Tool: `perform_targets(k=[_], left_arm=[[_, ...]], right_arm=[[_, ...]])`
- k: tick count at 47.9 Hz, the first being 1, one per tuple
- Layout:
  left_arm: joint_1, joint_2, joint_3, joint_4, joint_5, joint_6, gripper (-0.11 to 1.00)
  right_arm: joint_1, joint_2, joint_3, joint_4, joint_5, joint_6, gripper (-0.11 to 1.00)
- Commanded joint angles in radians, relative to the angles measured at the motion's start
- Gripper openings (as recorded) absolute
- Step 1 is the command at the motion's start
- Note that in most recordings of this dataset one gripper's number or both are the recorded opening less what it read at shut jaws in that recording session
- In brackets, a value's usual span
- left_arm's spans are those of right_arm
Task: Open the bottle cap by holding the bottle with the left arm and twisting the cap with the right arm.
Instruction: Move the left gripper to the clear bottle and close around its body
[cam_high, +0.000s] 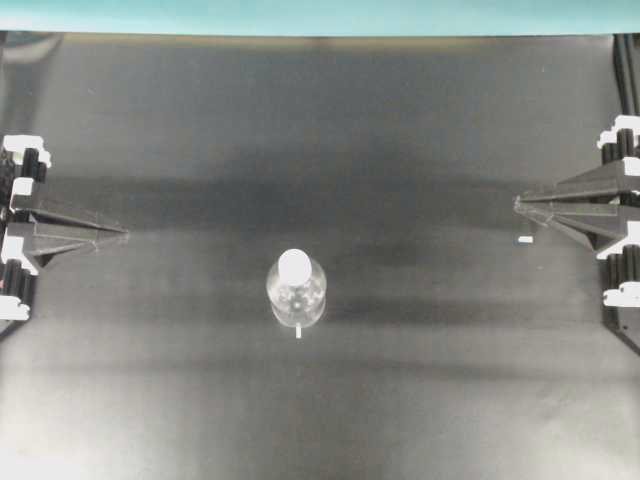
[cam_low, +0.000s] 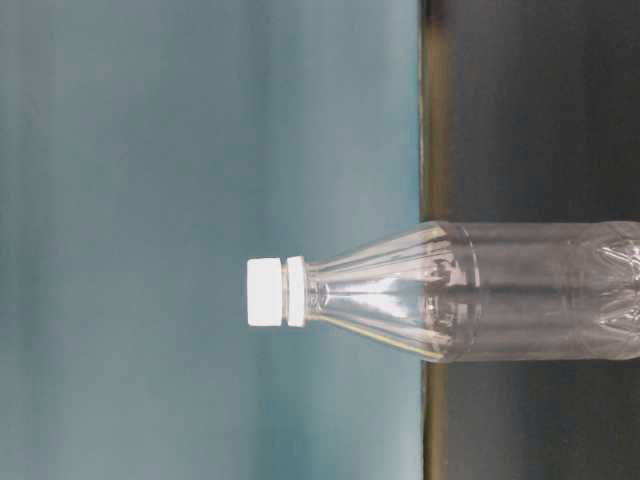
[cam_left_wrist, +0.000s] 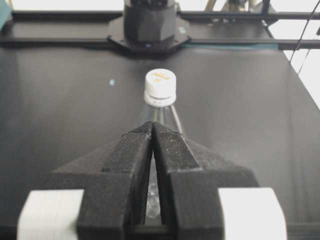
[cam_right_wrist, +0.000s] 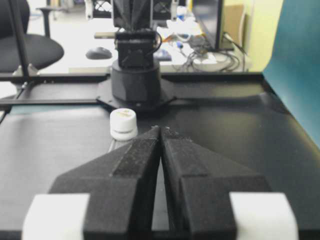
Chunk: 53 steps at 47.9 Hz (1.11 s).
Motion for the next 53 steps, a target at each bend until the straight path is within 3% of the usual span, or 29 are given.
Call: perform_targets(k=[1, 5, 9, 16, 26, 31, 38, 42, 53], left_arm=[[0.025, 0.015, -0.043, 0.043, -0.002, 0.000, 0.14], [0.025, 0.046, -0.075, 0.043, -0.011, -0.002, 0.21], [0.015, 0.091, -0.107, 0.043, -0.020, -0.003, 0.12], [0.009, 0.192, -0.175, 0.043, -0.028, -0.002, 0.11], [0.000, 0.334, -0.239, 0.043, -0.032, 0.025, 0.15], [-0.002, 0.393, -0.267, 0.043, -0.041, 0.029, 0.35], [-0.008, 0.468, -0.305, 0.043, -0.080, 0.014, 0.77], [-0.011, 0.502, -0.325, 0.044, -0.133, 0.003, 0.94], [-0.008, 0.603, -0.321, 0.043, -0.313, -0.020, 0.95]], right_arm=[[-0.003, 0.009, -0.011, 0.003, -0.005, 0.006, 0.03], [-0.003, 0.017, -0.026, 0.034, 0.048, 0.015, 0.01], [-0.005, 0.031, -0.054, 0.044, 0.143, 0.029, 0.00], [-0.005, 0.035, -0.095, 0.044, 0.272, 0.049, 0.00], [-0.006, 0.029, -0.110, 0.044, 0.311, 0.064, 0.00], [-0.006, 0.023, -0.124, 0.044, 0.318, 0.067, 0.00], [-0.011, 0.023, -0.126, 0.044, 0.321, 0.069, 0.00], [-0.011, 0.023, -0.126, 0.044, 0.322, 0.071, 0.00], [-0.011, 0.020, -0.126, 0.044, 0.324, 0.089, 0.00]])
